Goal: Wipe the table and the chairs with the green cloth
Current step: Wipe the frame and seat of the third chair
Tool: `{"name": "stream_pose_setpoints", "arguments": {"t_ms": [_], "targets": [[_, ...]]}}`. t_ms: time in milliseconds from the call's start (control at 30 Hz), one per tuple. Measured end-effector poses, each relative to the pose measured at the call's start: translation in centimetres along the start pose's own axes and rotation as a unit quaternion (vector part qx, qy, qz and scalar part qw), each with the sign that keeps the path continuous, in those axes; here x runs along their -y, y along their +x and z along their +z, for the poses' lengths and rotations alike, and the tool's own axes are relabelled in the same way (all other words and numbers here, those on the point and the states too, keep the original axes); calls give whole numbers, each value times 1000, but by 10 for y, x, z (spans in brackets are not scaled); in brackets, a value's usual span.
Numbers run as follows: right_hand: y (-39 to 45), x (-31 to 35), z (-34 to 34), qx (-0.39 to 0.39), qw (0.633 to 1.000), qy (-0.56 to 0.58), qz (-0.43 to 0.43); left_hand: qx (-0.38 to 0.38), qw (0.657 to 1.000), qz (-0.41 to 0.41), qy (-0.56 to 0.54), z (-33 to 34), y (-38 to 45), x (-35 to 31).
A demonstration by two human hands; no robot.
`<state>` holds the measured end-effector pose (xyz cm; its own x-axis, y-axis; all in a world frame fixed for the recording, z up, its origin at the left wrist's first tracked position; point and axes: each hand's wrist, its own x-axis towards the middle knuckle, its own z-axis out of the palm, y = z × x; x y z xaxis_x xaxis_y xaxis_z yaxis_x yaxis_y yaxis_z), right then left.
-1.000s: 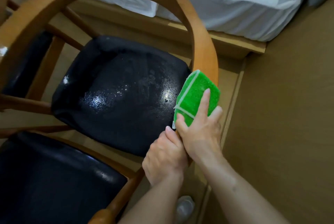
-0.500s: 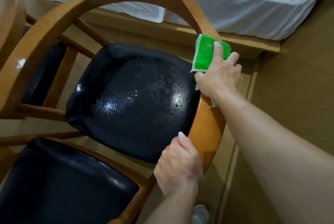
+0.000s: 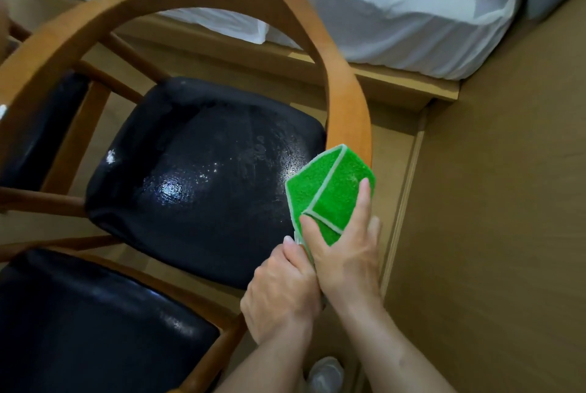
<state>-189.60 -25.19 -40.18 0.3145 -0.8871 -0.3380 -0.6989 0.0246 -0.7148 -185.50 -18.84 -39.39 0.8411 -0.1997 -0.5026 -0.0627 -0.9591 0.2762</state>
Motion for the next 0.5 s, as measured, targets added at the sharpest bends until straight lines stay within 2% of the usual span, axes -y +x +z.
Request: {"name": "stream_pose_setpoints", "arguments": {"t_ms": [100, 267, 433, 500], "targets": [[13, 3, -4, 15, 999, -29, -2, -8, 1000, 5, 9, 0, 0, -1], [90, 35, -9, -17, 990, -142, -15, -14, 1000, 17, 17, 1, -3, -1], [176, 70, -22, 43, 980, -188, -45, -11, 1000, 19, 20, 3, 0, 2], [187, 74, -22, 36, 980, -183, -63, -19, 999, 19, 20, 4, 0, 3]]}}
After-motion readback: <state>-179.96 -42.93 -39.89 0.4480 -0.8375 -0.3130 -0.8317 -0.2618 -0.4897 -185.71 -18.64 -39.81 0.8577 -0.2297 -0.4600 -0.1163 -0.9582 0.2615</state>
